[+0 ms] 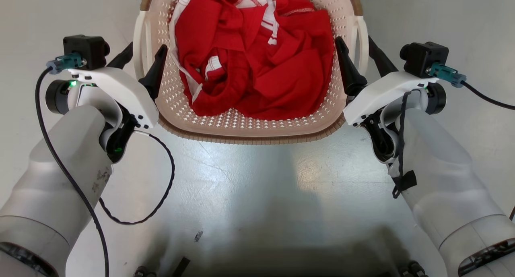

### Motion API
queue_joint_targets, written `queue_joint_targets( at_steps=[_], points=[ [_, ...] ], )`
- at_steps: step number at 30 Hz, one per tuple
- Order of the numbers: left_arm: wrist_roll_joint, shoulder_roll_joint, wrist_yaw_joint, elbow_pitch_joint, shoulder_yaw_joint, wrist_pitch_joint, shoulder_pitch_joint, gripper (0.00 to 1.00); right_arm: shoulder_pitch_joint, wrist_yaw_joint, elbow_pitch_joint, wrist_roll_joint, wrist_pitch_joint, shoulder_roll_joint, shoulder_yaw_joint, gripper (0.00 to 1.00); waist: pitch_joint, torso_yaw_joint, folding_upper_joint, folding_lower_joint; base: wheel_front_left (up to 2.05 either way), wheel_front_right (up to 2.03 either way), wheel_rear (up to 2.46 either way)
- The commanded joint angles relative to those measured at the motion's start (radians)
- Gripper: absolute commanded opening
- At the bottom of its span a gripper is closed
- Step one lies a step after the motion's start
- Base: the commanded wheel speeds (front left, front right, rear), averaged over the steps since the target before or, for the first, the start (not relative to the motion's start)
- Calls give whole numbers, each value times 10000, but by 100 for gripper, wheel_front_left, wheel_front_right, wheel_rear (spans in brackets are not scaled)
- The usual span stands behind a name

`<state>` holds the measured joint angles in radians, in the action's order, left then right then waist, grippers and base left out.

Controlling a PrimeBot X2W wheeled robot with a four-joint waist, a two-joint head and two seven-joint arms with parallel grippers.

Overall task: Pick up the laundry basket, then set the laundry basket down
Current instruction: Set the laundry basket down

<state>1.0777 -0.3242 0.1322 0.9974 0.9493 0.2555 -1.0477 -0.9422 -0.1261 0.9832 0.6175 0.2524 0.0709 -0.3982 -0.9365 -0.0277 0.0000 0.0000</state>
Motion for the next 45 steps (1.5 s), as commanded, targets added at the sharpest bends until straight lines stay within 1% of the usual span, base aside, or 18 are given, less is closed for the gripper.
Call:
queue_joint_targets(
  at_steps=[1, 8, 12, 16, 22, 30, 34, 35, 45],
  points=[
    [-124, -398, -15, -80, -281, 62, 298, 100, 652, -46, -210, -157, 93, -207, -44, 100, 123, 21, 0, 0, 0, 0, 0],
    [-401, -349, -28, -68, -656, 62, 646, 100, 1022, -46, -551, -697, 93, -207, 445, 100, 817, 94, 0, 0, 0, 0, 0],
    [-588, -290, -96, -137, -1062, 62, 909, 100, 1337, -46, -876, -1103, 93, -207, 782, 100, 1377, 129, 0, 0, 0, 0, 0],
    [-903, -254, -188, -535, -1714, 62, 1334, 100, 1866, -46, -1466, -1743, 93, -207, 1307, 100, 2089, 136, 0, 0, 0, 0, 0],
    [-1484, -158, -328, -1294, -2898, 62, 2439, 100, 3040, -46, -2499, -2722, 93, -207, 2038, 100, 3444, 167, 0, 0, 0, 0, 0],
    [-2320, 301, -467, -2226, -4377, 62, 4140, 100, 4868, -46, -3812, -3664, 93, -207, 2805, 100, 5435, 75, 0, 0, 0, 0, 0],
    [-2669, 469, -525, -2499, -4874, 62, 4811, 100, 5627, -46, -4272, -3880, 93, -207, 3131, 100, 6155, 86, 0, 0, 0, 0, 0],
    [-2669, 469, -525, -2499, -4874, 62, 4811, 100, 5627, -46, -4272, -3880, 93, -207, 3131, 100, 6155, 86, 0, 0, 0, 0, 0],
    [-3533, 756, -598, -3316, -6011, 62, 6086, 100, 6678, -46, -5257, -4260, 93, -207, 3294, 100, 7168, 156, 0, 0, 0, 0, 0]
  ],
)
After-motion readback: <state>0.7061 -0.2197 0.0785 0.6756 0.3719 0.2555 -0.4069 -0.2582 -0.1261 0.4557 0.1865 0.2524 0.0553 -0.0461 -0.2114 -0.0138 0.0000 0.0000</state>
